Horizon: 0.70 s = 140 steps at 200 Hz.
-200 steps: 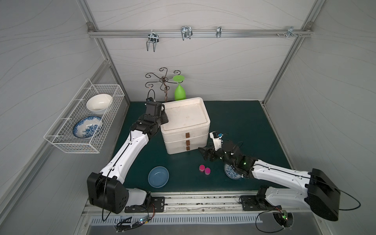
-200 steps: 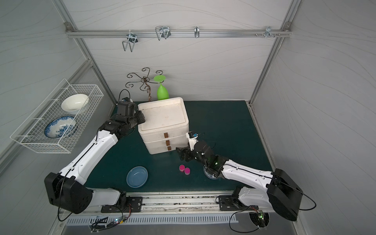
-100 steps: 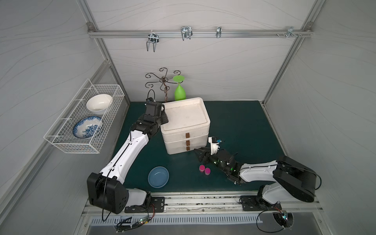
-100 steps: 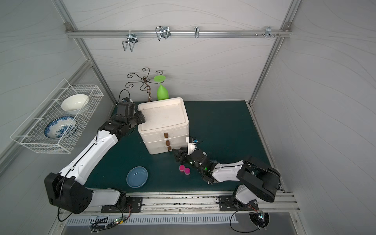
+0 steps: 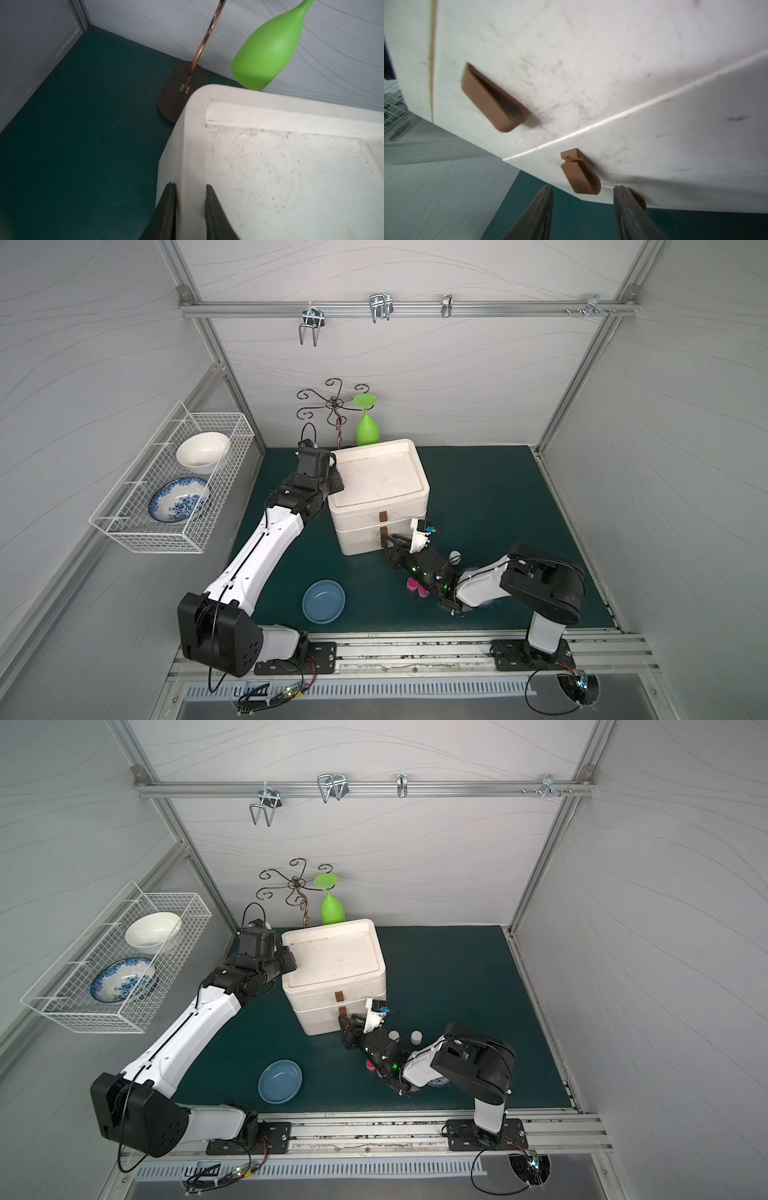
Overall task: Put the paint cans in the drawer according to color
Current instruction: Open the drawer in the storage box.
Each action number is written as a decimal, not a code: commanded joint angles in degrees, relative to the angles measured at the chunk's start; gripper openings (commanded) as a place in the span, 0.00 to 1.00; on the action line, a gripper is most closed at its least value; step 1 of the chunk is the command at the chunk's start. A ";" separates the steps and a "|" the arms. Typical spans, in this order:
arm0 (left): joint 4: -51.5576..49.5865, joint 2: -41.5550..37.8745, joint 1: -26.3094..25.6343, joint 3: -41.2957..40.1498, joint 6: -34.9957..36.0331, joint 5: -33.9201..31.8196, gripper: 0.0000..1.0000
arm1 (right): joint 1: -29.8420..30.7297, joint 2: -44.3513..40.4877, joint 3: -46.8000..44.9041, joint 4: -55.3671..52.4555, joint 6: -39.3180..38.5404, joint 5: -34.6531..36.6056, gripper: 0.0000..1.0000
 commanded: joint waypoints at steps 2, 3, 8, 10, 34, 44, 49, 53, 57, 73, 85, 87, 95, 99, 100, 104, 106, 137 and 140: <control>1.68 -0.28 -1.10 -0.24 -7.58 12.42 0.05 | 0.40 2.17 2.61 3.07 -0.01 0.99 0.48; 1.64 -0.34 -1.10 -0.31 -7.58 12.47 0.05 | 0.40 2.29 2.70 3.14 -0.10 1.03 0.48; 1.67 -0.35 -1.10 -0.38 -7.64 12.52 0.05 | 0.49 2.63 2.94 3.40 -0.40 1.06 0.48; 1.64 -0.41 -1.10 -0.36 -7.66 12.52 0.05 | 0.53 2.73 3.03 3.50 -0.48 1.06 0.48; 1.85 -0.57 -1.10 -0.46 -7.75 12.78 0.05 | 0.49 3.77 4.34 2.90 -1.64 1.23 0.48; 1.85 -0.66 -1.10 -0.55 -7.84 12.86 0.05 | 0.47 3.78 4.86 2.43 -2.03 1.40 0.47; 1.86 -0.72 -1.18 -0.54 -7.84 12.87 0.05 | 0.49 3.79 5.08 2.38 -2.13 1.47 0.46; 1.82 -0.74 -1.12 -0.55 -7.86 12.91 0.05 | 0.43 3.74 5.16 2.38 -2.21 1.56 0.44; 1.86 -0.75 -1.18 -0.55 -7.89 12.95 0.05 | 0.40 3.76 5.26 2.42 -2.38 1.65 0.43; 1.86 -0.82 -1.19 -0.51 -7.93 13.05 0.05 | 0.40 3.77 5.49 1.02 -2.70 2.10 0.35; 1.90 -0.83 -1.19 -0.62 -7.93 13.07 0.05 | 0.15 3.73 5.55 0.68 -2.54 2.28 0.29; 1.87 -0.83 -1.19 -0.57 -7.93 13.12 0.05 | 0.10 3.73 5.55 0.52 -2.49 2.24 0.27; 1.86 -0.83 -1.25 -0.60 -7.93 13.22 0.05 | -0.18 3.80 5.54 0.28 -2.18 2.08 0.24; 1.93 -0.83 -1.28 -0.56 -7.93 13.21 0.05 | -0.29 3.77 5.57 0.05 -2.06 2.08 0.22; 1.94 -0.83 -1.28 -0.56 -7.93 13.22 0.05 | -0.34 3.79 5.59 0.01 -2.05 2.05 0.22; 1.87 -0.83 -1.28 -0.60 -7.97 13.14 0.05 | -0.47 3.92 5.63 -0.20 -1.86 1.87 0.20; 1.89 -0.83 -1.28 -0.63 -7.94 13.14 0.05 | -0.54 3.91 5.72 -0.27 -1.80 1.74 0.19; 1.86 -0.74 -1.54 -0.59 -7.85 13.05 0.05 | -1.68 4.80 6.30 -1.26 -0.97 0.34 0.10; 1.94 -0.73 -1.62 -0.58 -7.85 12.98 0.05 | -1.78 4.94 6.33 -1.22 -0.98 0.20 0.09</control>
